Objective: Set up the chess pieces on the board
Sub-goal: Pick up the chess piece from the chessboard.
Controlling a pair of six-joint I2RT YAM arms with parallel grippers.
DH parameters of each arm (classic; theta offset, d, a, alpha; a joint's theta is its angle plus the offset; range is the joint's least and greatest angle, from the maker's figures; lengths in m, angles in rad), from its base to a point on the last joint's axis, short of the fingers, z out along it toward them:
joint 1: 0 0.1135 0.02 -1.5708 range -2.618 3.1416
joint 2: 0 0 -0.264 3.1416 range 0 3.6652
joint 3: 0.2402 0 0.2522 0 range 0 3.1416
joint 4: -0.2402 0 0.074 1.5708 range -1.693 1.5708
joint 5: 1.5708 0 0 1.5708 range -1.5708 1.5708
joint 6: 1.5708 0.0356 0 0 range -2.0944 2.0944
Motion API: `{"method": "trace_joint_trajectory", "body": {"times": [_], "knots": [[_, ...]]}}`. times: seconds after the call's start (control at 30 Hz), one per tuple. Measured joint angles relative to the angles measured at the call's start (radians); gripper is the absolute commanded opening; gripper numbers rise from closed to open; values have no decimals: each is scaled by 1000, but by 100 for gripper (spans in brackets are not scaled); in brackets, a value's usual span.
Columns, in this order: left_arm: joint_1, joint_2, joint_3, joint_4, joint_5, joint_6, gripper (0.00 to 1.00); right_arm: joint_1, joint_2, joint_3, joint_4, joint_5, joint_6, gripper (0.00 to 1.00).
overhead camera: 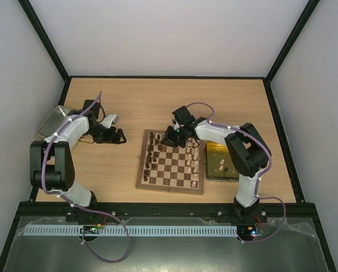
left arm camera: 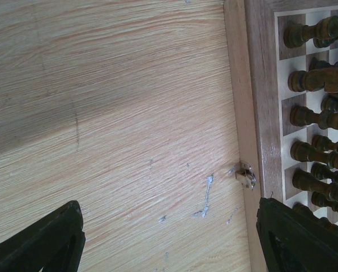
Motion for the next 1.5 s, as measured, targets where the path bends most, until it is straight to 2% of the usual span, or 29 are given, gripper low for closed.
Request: {"method": "trace_joint_trajectory", "body": {"times": [1.5], "knots": [[0,1,0,1,-1,0,84,4,-63,225,-339,254,-180,5]]}}
